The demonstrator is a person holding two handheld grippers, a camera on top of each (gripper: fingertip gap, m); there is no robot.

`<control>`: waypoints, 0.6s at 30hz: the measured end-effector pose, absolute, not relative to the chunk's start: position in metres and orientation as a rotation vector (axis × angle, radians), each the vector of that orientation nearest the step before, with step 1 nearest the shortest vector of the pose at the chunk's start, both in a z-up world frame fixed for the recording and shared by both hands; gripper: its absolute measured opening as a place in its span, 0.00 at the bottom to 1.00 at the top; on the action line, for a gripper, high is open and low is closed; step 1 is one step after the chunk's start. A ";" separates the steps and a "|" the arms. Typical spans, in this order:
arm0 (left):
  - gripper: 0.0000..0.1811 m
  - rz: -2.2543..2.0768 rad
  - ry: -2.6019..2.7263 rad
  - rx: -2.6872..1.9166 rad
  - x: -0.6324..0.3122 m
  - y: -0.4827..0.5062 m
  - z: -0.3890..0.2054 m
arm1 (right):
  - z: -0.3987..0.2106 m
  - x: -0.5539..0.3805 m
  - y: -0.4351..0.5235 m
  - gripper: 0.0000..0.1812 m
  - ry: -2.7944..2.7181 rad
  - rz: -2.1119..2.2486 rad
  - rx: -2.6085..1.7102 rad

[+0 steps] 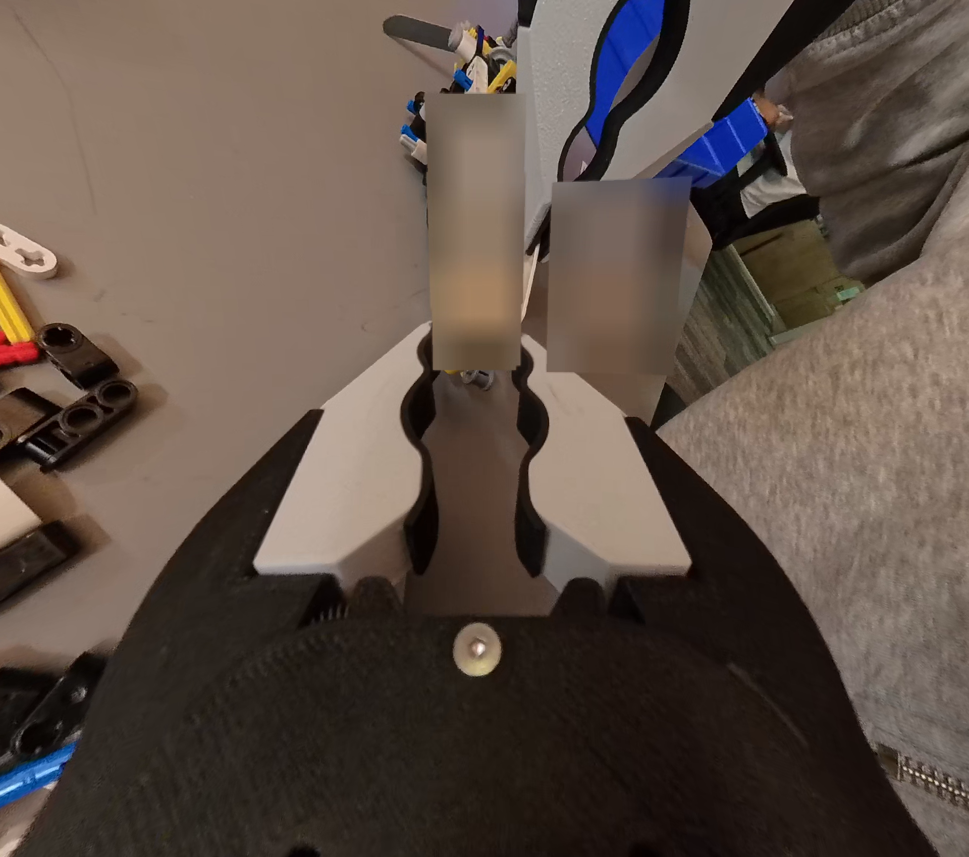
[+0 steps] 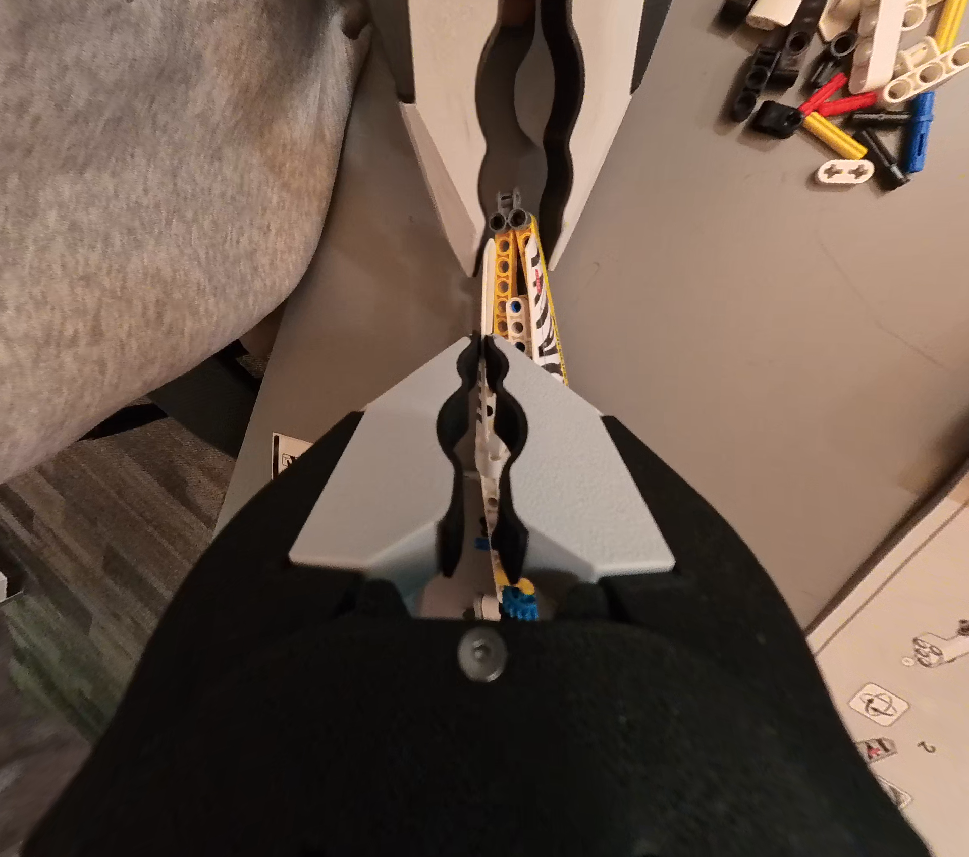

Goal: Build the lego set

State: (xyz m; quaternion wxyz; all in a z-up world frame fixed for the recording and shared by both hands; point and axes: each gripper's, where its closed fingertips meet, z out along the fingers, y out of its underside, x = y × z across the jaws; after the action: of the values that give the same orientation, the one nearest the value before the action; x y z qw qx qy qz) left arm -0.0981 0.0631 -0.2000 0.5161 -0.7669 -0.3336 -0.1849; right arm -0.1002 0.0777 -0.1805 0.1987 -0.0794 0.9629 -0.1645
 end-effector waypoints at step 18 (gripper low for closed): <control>0.13 -0.452 -0.803 -1.848 -0.098 0.064 -0.201 | -0.172 -0.106 0.094 0.03 2.834 -0.432 -0.131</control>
State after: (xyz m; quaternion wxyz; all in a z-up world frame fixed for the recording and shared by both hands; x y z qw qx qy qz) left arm -0.0976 0.0635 -0.2011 0.5128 -0.7683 -0.3338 -0.1881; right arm -0.1058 0.0935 -0.1719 0.1355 -0.0453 0.9785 -0.1491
